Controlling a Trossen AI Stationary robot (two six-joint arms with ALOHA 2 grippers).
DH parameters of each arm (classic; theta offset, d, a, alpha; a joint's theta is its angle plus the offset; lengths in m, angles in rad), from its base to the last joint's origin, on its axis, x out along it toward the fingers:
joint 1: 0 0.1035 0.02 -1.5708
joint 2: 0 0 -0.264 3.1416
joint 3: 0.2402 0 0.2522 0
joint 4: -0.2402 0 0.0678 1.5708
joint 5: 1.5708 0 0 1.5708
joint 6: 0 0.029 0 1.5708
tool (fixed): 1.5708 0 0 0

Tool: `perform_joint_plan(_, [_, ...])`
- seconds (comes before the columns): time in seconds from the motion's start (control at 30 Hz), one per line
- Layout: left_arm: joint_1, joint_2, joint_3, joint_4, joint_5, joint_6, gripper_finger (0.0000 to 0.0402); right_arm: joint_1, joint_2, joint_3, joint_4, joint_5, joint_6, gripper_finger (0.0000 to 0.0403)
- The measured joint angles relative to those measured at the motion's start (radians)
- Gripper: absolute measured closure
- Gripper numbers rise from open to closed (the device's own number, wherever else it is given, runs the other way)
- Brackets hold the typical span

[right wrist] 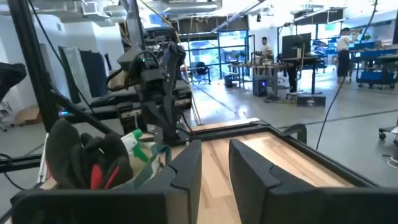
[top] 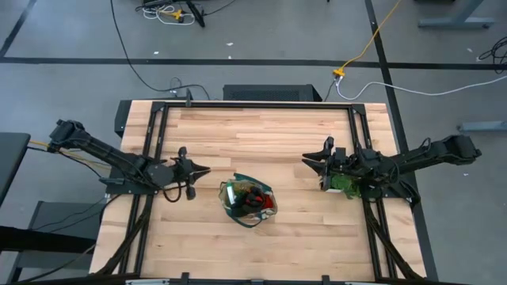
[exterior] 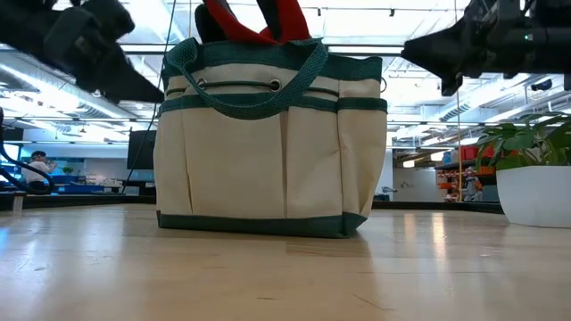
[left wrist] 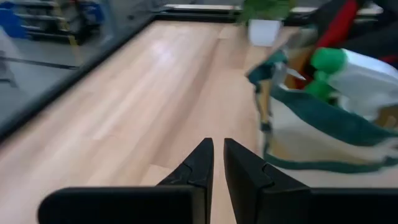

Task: Pick & Place Garden tools in Gardening bag
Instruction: Return to Home Position

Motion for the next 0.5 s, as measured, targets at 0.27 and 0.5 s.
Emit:
perform_joint_plan(0.27, [-0.002,-0.020,-0.209,0.350,0.060,0.004,0.0358,0.000,0.000,-0.082,0.101,0.000,0.027,0.0322])
perform_joint_plan(0.5, [-0.003,-0.020,-0.311,0.535,0.098,0.028,0.0358,0.000,0.001,-0.126,0.158,0.009,0.039,0.0322])
